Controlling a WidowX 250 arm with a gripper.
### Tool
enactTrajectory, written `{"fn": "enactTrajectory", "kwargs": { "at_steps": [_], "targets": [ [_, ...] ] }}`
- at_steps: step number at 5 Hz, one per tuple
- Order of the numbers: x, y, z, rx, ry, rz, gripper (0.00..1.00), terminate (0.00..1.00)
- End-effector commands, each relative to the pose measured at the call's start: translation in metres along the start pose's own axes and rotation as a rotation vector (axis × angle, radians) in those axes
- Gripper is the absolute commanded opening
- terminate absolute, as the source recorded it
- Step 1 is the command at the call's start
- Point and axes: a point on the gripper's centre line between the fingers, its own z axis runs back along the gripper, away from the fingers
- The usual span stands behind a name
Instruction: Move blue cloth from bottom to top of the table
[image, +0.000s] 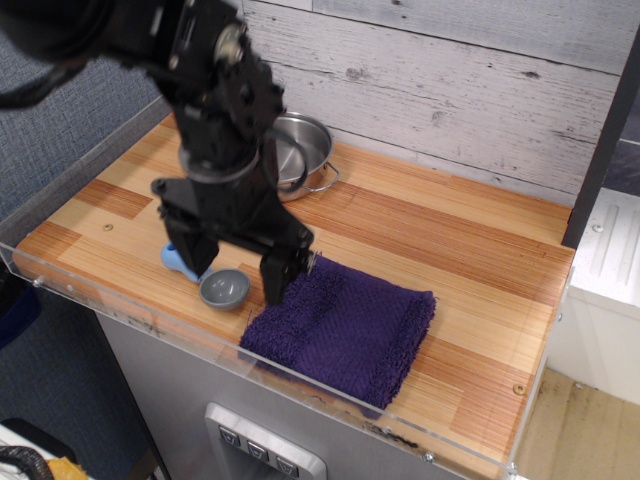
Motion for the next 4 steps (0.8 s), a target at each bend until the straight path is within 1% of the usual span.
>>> {"fn": "enactTrajectory", "kwargs": {
  "at_steps": [1, 2, 4],
  "targets": [
    [-0.03, -0.011, -0.007, -0.017, 0.003, -0.089, 1.0, 0.0],
    [-0.03, -0.024, -0.012, -0.047, 0.013, -0.12, 1.0, 0.0],
    [-0.006, -0.036, 0.004, -0.065, -0.036, -0.118, 1.0, 0.0]
  ]
}}
